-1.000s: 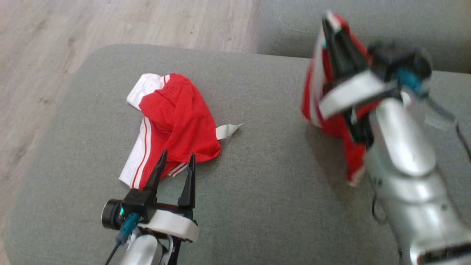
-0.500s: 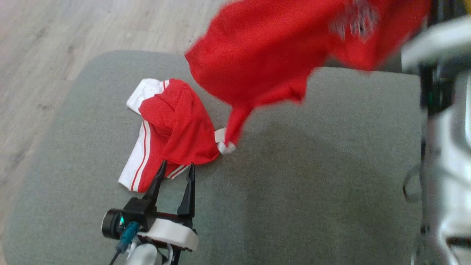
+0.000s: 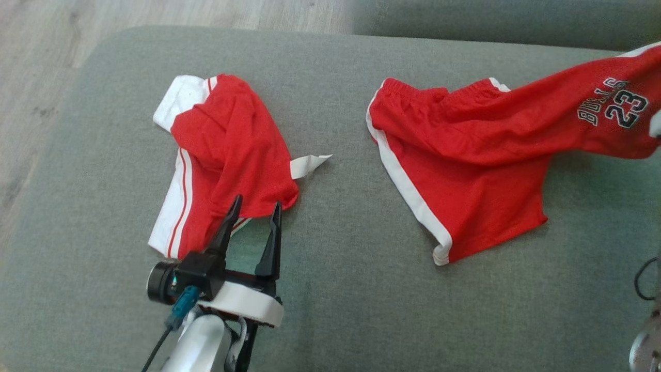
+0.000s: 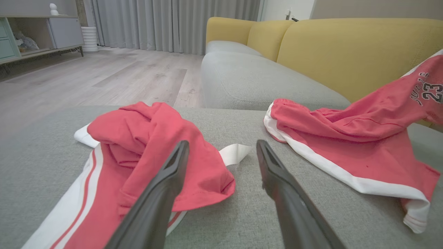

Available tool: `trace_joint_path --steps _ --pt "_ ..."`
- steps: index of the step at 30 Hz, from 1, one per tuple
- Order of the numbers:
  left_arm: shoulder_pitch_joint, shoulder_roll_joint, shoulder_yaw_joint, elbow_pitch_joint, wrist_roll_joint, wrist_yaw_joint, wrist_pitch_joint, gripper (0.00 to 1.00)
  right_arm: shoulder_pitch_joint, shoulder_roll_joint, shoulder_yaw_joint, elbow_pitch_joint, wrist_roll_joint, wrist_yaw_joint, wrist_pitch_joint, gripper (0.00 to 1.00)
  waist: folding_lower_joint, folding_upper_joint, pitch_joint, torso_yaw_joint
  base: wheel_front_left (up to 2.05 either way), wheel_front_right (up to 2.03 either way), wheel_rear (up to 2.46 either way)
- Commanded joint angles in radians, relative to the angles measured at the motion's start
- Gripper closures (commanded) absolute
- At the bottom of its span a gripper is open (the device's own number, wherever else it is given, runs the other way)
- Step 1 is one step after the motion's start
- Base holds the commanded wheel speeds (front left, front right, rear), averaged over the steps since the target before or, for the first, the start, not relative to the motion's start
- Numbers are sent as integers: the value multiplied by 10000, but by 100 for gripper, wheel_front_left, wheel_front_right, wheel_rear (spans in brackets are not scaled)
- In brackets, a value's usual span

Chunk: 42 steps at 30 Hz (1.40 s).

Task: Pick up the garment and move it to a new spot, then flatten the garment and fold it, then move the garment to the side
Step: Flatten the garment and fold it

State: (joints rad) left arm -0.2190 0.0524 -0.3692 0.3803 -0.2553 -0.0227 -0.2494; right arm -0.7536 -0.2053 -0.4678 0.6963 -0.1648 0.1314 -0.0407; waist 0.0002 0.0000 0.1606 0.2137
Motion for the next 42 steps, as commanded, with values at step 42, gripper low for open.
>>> trace_joint_path --steps 42 --pt "201 -19 629 -363 -1 89 -124 0 6250 1549 5535 -4282 3075 -7 -1496 0 -2 0 -1151 -1142 0 0 0"
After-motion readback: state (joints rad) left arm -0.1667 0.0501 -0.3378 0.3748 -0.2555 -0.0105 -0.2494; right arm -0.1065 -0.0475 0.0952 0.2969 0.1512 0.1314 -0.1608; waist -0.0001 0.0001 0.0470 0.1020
